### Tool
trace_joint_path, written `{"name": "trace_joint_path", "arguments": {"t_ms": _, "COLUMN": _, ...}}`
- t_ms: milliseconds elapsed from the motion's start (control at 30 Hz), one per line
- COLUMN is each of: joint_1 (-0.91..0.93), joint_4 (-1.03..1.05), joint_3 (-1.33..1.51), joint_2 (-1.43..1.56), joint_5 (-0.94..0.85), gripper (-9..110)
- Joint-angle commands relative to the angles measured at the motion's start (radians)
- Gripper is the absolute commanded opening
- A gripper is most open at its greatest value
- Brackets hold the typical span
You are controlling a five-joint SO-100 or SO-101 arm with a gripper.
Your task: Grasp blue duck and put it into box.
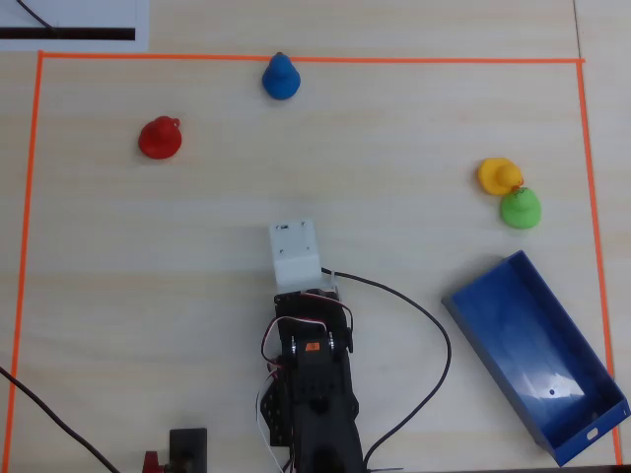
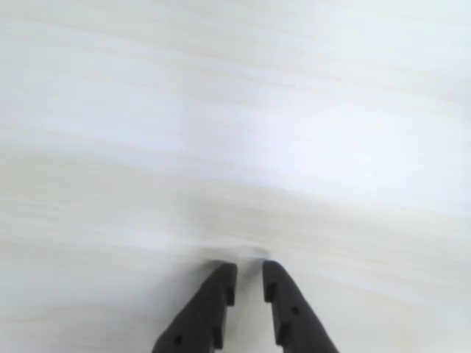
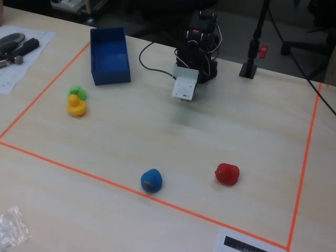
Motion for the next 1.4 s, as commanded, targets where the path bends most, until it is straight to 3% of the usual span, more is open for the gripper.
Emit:
{"name": "trace_joint_path", "arguments": {"t_ms": 0, "joint_1": 0.009, "joint_4": 0.028, "joint_3": 0.000, "joint_2": 0.000, "joint_5": 0.008, "gripper": 2}}
{"name": "trace_joint_path", "arguments": {"t_ms": 1033, "joint_1": 0.009, "joint_4": 0.028, "joint_3": 0.000, "joint_2": 0.000, "joint_5": 0.006, "gripper": 2}}
{"name": "trace_joint_path", "arguments": {"t_ms": 1200, "joint_1": 0.034, "joint_4": 0.011, "joint_3": -0.015, "joint_2": -0.021, "joint_5": -0.095, "gripper": 0}}
{"name": "trace_joint_path", "arguments": {"t_ms": 1300, "joint_1": 0.046, "joint_4": -0.150, "joint_3": -0.164, "joint_2": -0.244, "joint_5": -0.106, "gripper": 0}}
{"name": "trace_joint_path", "arguments": {"t_ms": 1367, "joint_1": 0.017, "joint_4": -0.359, "joint_3": -0.322, "joint_2": -0.456, "joint_5": 0.038, "gripper": 0}}
